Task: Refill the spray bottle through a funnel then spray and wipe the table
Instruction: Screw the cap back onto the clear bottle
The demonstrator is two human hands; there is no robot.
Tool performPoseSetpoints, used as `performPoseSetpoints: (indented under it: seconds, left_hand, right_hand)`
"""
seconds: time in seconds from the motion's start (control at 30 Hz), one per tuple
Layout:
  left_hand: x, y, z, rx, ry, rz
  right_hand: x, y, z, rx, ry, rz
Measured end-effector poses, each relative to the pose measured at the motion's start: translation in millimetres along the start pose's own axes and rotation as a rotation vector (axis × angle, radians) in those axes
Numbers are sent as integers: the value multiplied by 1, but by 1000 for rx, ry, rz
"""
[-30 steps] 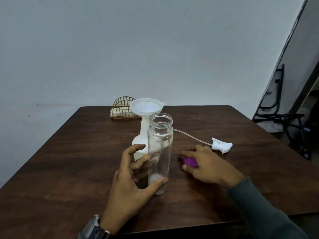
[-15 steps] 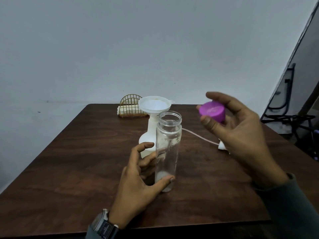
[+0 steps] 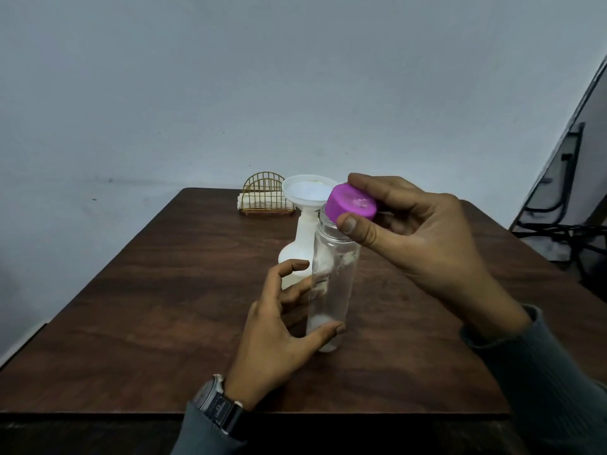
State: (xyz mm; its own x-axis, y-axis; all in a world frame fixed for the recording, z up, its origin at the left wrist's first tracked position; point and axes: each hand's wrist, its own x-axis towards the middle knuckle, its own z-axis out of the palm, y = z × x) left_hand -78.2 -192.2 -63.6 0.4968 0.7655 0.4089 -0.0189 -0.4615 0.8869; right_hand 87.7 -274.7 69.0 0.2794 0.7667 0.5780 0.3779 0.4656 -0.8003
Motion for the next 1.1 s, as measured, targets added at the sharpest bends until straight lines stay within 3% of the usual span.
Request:
performPoseSetpoints:
  seconds: [0.13, 0.4, 0.73, 0.8, 0.93, 1.1]
  left_hand:
    - [0, -1, 0, 20, 6, 18]
    - [-2, -3, 1, 12, 17, 6]
    - [-3, 1, 0, 12, 20, 20]
    - [-3, 2, 0, 9, 15, 21]
    - [-3, 1, 0, -2, 19, 12]
    - [-2, 0, 1, -9, 25, 5]
  right_hand:
    - [1, 0, -2, -124, -82, -18]
    - [9, -11, -19, -432, -417, 22]
    - [9, -24, -10, -848, -162, -102]
    - [10, -23, -14, -788, -196, -106]
    - [15, -27, -15, -305, -412, 7]
    - [19, -24, -12, -363, -380, 11]
